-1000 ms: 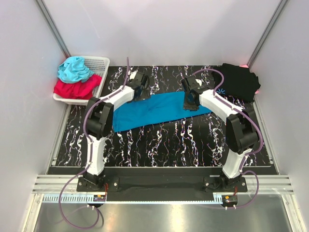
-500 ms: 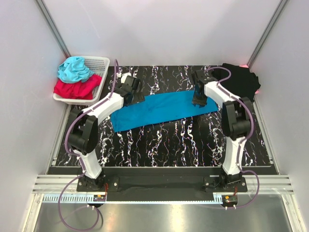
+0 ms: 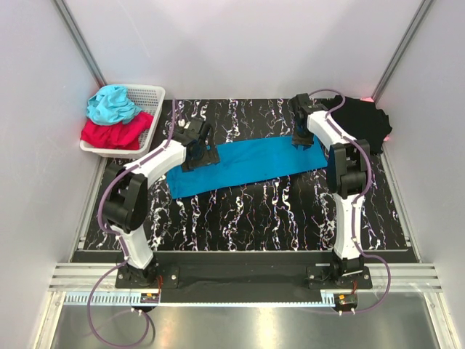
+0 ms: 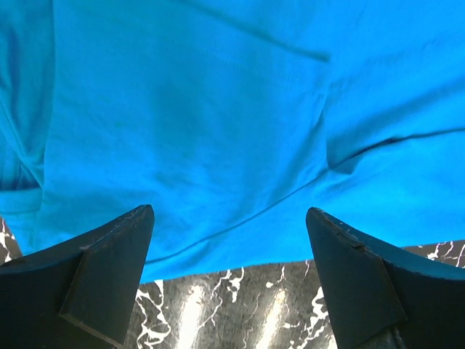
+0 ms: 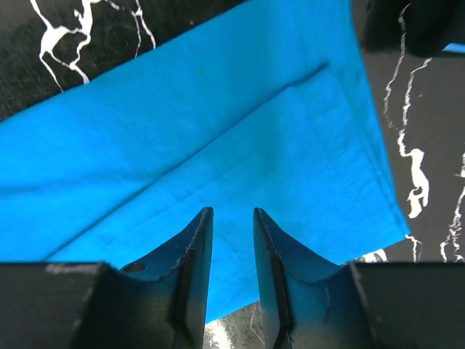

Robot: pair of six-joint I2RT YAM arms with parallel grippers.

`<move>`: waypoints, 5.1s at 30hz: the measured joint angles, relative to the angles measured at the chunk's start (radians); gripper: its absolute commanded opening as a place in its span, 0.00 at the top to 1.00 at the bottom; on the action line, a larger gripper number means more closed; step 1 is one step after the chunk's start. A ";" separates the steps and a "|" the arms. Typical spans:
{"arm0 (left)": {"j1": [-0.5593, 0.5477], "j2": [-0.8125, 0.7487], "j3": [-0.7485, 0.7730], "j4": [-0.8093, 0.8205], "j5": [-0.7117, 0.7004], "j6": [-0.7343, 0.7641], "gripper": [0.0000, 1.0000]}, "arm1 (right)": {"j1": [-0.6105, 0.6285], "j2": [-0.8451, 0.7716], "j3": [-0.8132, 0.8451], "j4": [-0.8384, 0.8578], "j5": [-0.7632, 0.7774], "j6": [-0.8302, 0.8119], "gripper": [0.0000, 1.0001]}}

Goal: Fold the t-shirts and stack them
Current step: Fold the tshirt

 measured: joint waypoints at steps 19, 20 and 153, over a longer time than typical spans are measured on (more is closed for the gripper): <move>0.009 0.182 0.100 -0.167 -0.047 -0.073 0.07 | -0.035 0.075 0.031 -0.027 0.020 -0.028 0.62; 0.013 0.196 0.119 -0.169 -0.041 -0.073 0.07 | -0.035 0.071 0.025 -0.024 0.020 -0.027 0.62; 0.122 0.537 0.803 -0.143 0.116 0.248 0.27 | 0.678 -0.381 -0.355 -0.179 0.095 0.346 0.67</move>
